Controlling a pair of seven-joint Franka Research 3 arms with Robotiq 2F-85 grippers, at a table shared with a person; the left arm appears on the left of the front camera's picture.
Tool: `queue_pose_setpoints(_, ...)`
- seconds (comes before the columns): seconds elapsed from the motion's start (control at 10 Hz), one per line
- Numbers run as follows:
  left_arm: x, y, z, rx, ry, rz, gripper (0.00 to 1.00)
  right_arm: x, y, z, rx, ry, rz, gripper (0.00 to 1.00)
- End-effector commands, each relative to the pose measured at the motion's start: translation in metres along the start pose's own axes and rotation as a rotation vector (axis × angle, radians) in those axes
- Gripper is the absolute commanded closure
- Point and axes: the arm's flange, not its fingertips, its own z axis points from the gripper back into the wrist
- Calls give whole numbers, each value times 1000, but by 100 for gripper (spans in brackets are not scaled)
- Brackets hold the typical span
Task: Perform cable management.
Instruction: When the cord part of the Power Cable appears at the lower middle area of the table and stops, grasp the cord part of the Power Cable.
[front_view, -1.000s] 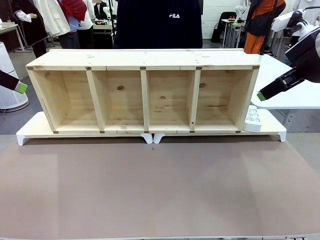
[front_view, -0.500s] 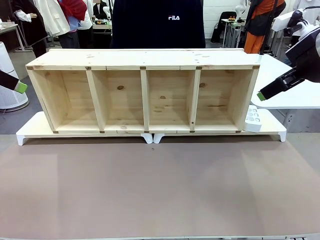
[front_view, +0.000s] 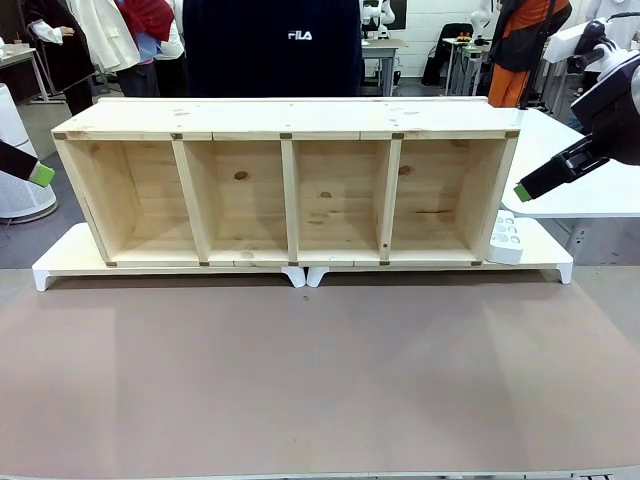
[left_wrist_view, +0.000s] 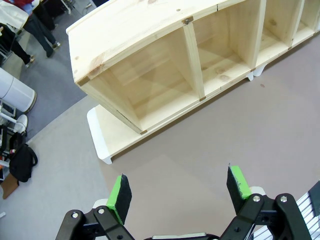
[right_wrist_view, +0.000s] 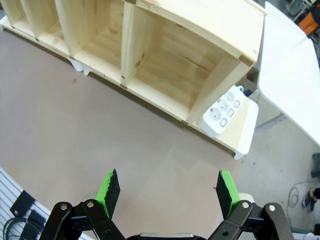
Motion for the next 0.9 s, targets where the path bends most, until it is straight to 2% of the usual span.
queue_pose_setpoints(0.0, 1, 0, -2, 0, -6, 0, 0, 0, 0, 0, 0, -1, 1, 0)
queue_pose_setpoints(0.8, 1, 0, -2, 0, -6, 0, 0, 0, 0, 0, 0, -1, 1, 0)
